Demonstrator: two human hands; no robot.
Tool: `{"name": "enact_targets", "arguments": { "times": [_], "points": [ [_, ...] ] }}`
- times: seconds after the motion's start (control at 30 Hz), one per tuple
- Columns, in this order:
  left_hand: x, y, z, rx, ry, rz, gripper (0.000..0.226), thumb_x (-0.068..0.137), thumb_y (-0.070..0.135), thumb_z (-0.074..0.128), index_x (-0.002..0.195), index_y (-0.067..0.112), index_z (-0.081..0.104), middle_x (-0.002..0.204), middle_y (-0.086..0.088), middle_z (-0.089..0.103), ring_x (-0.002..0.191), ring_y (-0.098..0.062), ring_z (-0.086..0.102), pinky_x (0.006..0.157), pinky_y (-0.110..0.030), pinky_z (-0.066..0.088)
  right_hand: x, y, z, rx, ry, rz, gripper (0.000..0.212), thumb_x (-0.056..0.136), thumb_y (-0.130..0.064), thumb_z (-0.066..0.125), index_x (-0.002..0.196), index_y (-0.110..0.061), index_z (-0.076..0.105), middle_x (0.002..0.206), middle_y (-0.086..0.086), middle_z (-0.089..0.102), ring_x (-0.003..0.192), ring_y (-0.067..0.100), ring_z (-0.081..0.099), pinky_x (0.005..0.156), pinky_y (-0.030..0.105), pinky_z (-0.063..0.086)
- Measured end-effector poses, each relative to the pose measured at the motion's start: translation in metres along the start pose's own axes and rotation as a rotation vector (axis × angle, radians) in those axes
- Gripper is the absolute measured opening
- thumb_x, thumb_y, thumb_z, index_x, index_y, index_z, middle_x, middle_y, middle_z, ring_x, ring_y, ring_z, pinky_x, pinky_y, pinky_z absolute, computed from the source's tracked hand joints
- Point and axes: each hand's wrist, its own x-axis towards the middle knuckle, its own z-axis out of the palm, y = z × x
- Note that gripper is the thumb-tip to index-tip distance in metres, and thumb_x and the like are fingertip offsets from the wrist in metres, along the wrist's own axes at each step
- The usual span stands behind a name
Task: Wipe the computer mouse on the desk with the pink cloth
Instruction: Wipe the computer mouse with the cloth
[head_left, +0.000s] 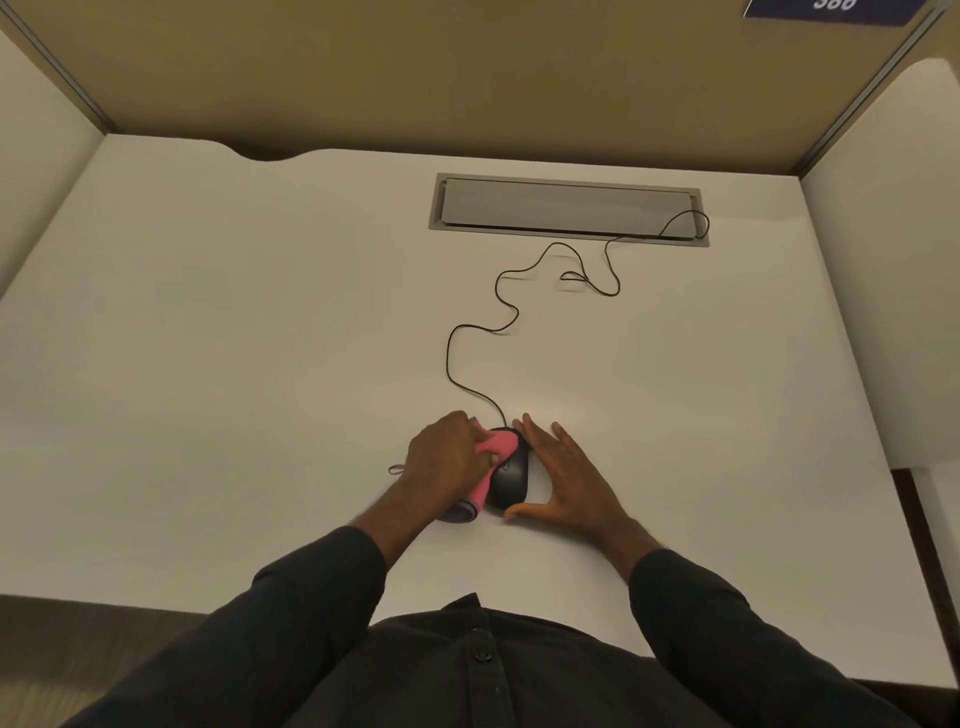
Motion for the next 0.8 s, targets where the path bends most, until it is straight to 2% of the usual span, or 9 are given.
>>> {"name": "enact_targets", "arguments": {
  "times": [0.13,0.27,0.37,0.47,0.6,0.7,0.8],
  "points": [
    [0.009,0.006,-0.004,0.037,0.011,-0.016,0.036,0.085,0.047,0.062,0.105,0.018,0.071,0.084,0.003,0.051,0.088,-0.023,0.062,0.069,-0.028,0.039,0.000,0.001,0.001,-0.004,-0.009,0.015,0.117,0.069,-0.079,0.064,0.156,-0.023,0.011,0.160,-0.012,0.009,0.142,-0.011,-0.013,0.115,0.012,-0.007],
    [0.015,0.011,-0.007,0.058,0.015,-0.012,0.038,0.087,0.048,0.060,0.104,0.015,0.071,0.092,-0.002,0.061,0.092,-0.026,0.064,0.070,-0.028,0.041,0.000,0.002,0.002,0.001,-0.020,0.036,0.120,0.068,-0.081,0.063,0.154,-0.035,-0.007,0.160,-0.012,0.009,0.141,-0.011,-0.017,0.114,0.011,-0.007],
    [0.018,0.014,-0.009,0.085,0.014,-0.001,0.037,0.088,0.047,0.060,0.104,0.017,0.073,0.101,-0.004,0.065,0.093,-0.026,0.064,0.072,-0.030,0.044,0.000,0.003,0.003,0.004,-0.015,0.039,0.121,0.067,-0.081,0.063,0.154,-0.035,-0.009,0.159,-0.013,0.008,0.139,-0.013,-0.018,0.112,0.009,-0.008],
    [0.019,0.016,-0.010,0.061,0.036,-0.003,0.038,0.087,0.049,0.058,0.100,0.016,0.073,0.100,-0.004,0.063,0.091,-0.026,0.064,0.068,-0.029,0.041,0.000,0.004,0.003,0.006,-0.016,0.034,0.121,0.067,-0.082,0.061,0.152,-0.037,-0.012,0.159,-0.011,0.008,0.139,-0.013,-0.019,0.112,0.009,-0.008],
    [0.015,0.013,-0.005,0.050,0.064,0.017,0.037,0.090,0.045,0.059,0.114,0.018,0.067,0.107,-0.003,0.059,0.097,-0.024,0.061,0.072,-0.031,0.042,0.000,0.004,0.003,0.006,-0.012,0.027,0.122,0.068,-0.082,0.061,0.153,-0.035,-0.011,0.159,-0.012,0.007,0.140,-0.012,-0.018,0.113,0.011,-0.008],
    [0.006,0.009,0.002,-0.024,0.104,0.058,0.034,0.093,0.039,0.059,0.122,0.022,0.065,0.116,-0.004,0.057,0.104,-0.025,0.060,0.082,-0.035,0.048,0.000,0.004,0.003,0.012,-0.015,0.038,0.120,0.067,-0.083,0.060,0.152,-0.037,-0.011,0.159,-0.012,0.008,0.140,-0.012,-0.019,0.113,0.010,-0.008],
    [-0.005,0.008,0.006,-0.054,0.129,0.096,0.030,0.095,0.036,0.056,0.122,0.027,0.066,0.117,-0.005,0.055,0.104,-0.025,0.058,0.079,-0.031,0.046,0.000,0.006,0.005,0.010,-0.034,0.059,0.121,0.066,-0.083,0.061,0.152,-0.037,-0.010,0.159,-0.015,0.005,0.141,-0.008,-0.018,0.114,0.015,-0.005]
  ]
}}
